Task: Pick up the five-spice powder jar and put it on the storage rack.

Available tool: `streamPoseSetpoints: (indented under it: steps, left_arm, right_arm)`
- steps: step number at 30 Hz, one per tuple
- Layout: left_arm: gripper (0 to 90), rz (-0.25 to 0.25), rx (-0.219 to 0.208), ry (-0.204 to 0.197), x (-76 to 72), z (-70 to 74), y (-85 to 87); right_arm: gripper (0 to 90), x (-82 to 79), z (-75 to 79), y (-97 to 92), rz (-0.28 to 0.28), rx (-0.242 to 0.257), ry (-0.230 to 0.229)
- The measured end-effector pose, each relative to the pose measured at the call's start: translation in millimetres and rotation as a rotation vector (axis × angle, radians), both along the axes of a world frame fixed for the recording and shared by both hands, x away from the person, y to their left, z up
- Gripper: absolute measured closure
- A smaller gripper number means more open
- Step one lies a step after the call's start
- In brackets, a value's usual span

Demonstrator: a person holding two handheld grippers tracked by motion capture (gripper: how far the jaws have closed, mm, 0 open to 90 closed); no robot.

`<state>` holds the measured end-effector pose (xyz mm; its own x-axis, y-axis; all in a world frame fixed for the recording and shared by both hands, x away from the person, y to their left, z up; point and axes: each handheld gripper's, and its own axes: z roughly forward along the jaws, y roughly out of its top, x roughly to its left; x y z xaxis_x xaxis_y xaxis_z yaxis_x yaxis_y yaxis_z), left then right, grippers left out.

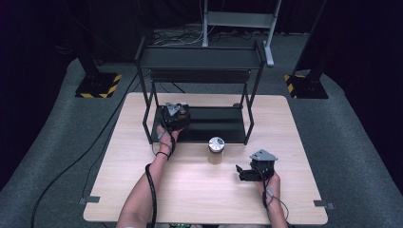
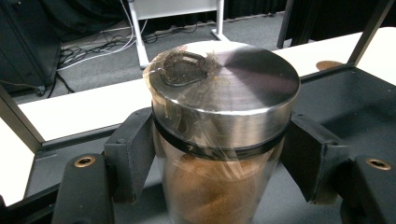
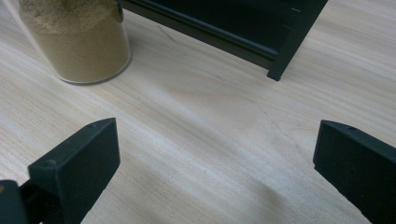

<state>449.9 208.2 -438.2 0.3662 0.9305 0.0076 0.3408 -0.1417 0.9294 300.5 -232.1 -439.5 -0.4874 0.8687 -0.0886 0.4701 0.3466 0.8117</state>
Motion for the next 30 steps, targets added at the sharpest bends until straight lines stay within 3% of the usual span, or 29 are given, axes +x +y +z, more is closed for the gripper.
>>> streamPoseSetpoints:
  steps: [30]
  left_arm:
    - [30.6,-0.006,-0.017,-0.007,0.2,-3.0,4.3]
  right_arm:
    - [0.0,-0.3,0.1,0.4,-0.001,-0.001,-0.001]
